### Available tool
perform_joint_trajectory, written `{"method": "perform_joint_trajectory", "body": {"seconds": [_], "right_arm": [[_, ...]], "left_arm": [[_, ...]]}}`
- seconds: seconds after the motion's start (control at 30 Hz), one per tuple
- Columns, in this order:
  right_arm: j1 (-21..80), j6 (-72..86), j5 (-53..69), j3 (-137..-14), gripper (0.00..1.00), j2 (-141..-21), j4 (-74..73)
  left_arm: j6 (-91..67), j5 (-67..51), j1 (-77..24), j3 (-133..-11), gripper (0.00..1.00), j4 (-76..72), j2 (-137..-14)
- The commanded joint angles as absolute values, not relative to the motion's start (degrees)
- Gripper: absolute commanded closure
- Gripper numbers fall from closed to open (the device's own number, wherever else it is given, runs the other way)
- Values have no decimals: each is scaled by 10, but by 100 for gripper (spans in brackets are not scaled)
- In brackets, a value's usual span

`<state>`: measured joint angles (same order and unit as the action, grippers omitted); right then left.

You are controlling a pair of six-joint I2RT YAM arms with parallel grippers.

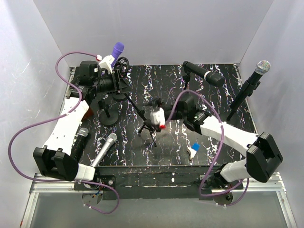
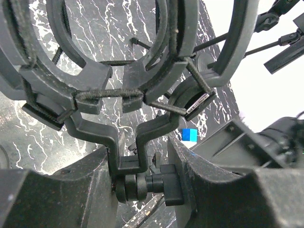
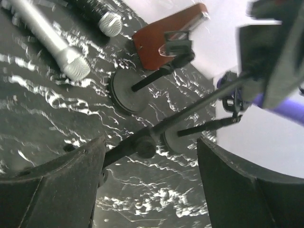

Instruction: Remove the microphone from the stand

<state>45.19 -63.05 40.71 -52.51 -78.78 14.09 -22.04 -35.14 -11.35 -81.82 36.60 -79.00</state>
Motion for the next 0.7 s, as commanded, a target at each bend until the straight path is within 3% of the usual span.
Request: {"method": "perform_joint_trajectory", "body": {"seconds": [0.0, 0.17, 0.27, 0.67], "right_arm": [[452, -227, 327, -646, 16, -802, 63], [439, 13, 294, -738, 20, -870, 11], [439, 76, 297, -741, 22, -883, 18], [433, 84, 229, -718, 30, -902, -35]], "left_arm": [[-225, -362, -111, -841, 100, 336, -792], [-225, -361, -111, -843, 100, 335, -794], [-225, -361, -111, -844, 100, 336, -796], [-215, -356, -111, -846, 100, 338, -794]]}}
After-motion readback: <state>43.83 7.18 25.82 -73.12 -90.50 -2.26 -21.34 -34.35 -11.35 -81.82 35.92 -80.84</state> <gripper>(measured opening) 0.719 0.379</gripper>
